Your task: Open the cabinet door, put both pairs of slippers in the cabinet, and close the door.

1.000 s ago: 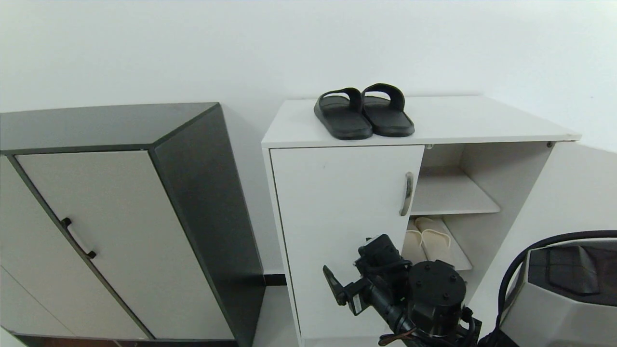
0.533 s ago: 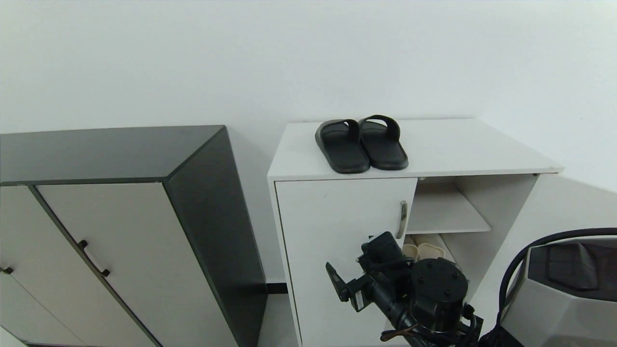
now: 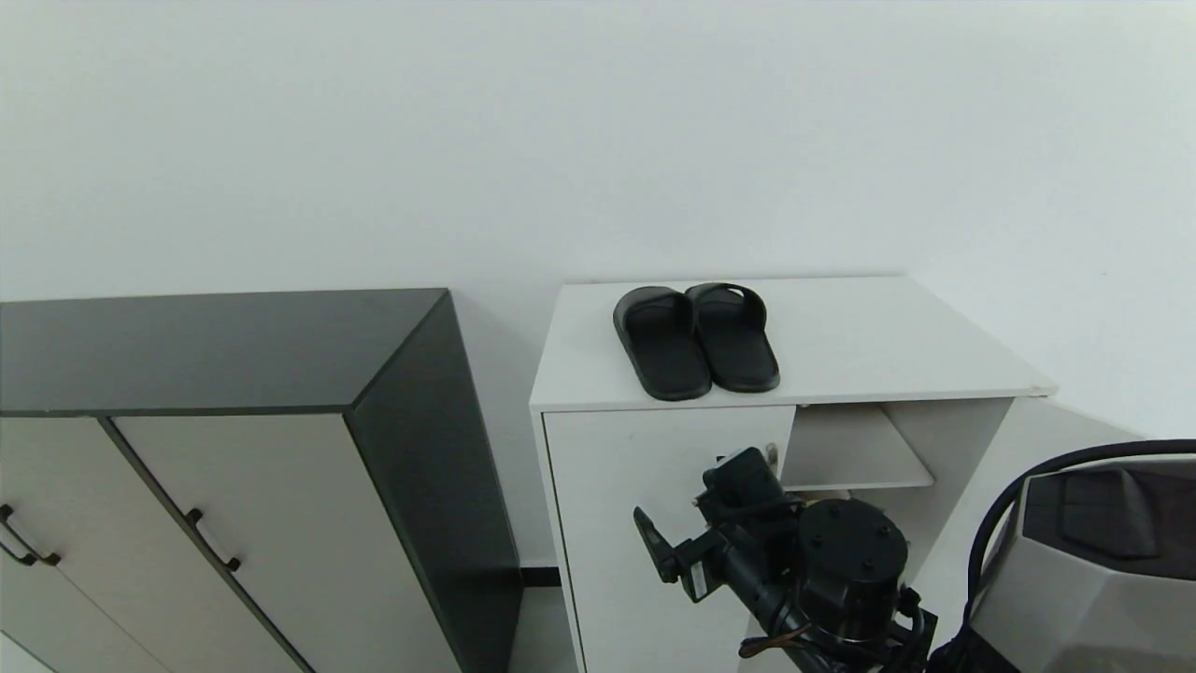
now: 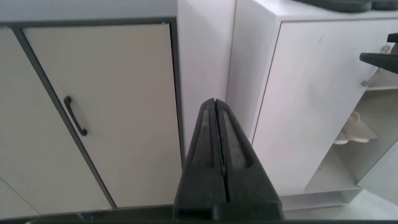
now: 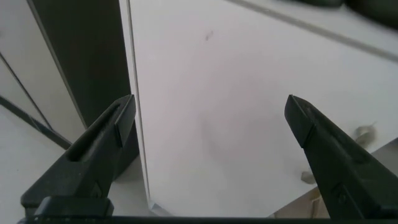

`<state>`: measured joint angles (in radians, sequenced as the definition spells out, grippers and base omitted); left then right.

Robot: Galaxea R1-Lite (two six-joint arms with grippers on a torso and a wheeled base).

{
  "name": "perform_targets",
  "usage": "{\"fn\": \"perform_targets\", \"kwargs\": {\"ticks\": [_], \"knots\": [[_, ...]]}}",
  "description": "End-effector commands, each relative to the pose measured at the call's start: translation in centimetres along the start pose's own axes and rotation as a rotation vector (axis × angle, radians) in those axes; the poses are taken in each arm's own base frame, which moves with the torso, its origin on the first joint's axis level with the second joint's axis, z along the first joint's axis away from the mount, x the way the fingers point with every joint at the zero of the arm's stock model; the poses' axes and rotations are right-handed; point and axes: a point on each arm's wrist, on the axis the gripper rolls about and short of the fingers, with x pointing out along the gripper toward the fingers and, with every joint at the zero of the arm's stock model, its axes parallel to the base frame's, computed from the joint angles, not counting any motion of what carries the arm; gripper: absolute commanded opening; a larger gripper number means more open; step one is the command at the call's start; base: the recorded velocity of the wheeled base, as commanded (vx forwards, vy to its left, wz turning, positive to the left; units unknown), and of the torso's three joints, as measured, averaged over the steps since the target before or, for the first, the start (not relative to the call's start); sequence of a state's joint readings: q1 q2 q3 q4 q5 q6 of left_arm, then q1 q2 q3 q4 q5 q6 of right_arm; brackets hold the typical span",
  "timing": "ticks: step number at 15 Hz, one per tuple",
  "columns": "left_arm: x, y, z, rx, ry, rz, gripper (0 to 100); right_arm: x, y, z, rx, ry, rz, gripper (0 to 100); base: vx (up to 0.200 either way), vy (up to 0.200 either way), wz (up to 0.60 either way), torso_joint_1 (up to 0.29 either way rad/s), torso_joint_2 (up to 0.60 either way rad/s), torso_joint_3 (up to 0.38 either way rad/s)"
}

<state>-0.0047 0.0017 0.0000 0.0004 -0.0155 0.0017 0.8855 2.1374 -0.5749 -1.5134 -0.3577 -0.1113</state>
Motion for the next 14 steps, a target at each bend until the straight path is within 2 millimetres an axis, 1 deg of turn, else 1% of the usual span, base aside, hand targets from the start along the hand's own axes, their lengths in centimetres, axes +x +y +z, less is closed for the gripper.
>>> {"fn": "perform_targets", "kwargs": {"ticks": [1,5,7,8,10,11,12,14], "knots": [[0.0,0.0,0.0,0.0,-0.001,0.0,0,0.0,-0.1,-0.1,-0.002,0.003,0.003,100,0.0,0.0,0.0,0.232,-0.56,-0.31],[0.0,0.0,0.0,0.0,-0.001,-0.001,0,0.1,-0.1,-0.1,-0.003,0.001,0.003,100,0.0,0.0,0.0,0.254,-0.59,-0.325],[0.0,0.0,0.0,0.0,-0.001,0.0,0,0.4,-0.3,-0.1,0.001,-0.011,-0.005,100,0.0,0.0,0.0,0.271,-0.61,-0.33],[0.0,0.0,0.0,0.0,-0.001,0.0,0,0.8,-0.6,-0.2,0.005,-0.032,-0.021,100,0.0,0.0,0.0,0.154,-0.4,-0.188],[0.0,0.0,0.0,0.0,-0.001,0.0,0,1.6,-1.2,-1.2,-0.07,-0.012,-0.061,100,0.0,0.0,0.0,0.031,-0.06,-0.038],[0.0,0.0,0.0,0.0,-0.001,0.0,0,1.6,-1.5,-0.8,-0.072,-0.023,-0.075,100,0.0,0.0,0.0,0.0,0.0,0.0],[0.0,0.0,0.0,0.0,-0.001,0.0,0,1.8,-1.6,0.4,-0.057,-0.061,-0.089,100,0.0,0.0,0.0,0.0,0.0,0.0],[0.0,0.0,0.0,0.0,-0.001,0.0,0,1.5,-2.2,2.9,-0.023,-0.017,-0.135,100,0.0,0.0,0.0,0.0,0.0,0.0]]}}
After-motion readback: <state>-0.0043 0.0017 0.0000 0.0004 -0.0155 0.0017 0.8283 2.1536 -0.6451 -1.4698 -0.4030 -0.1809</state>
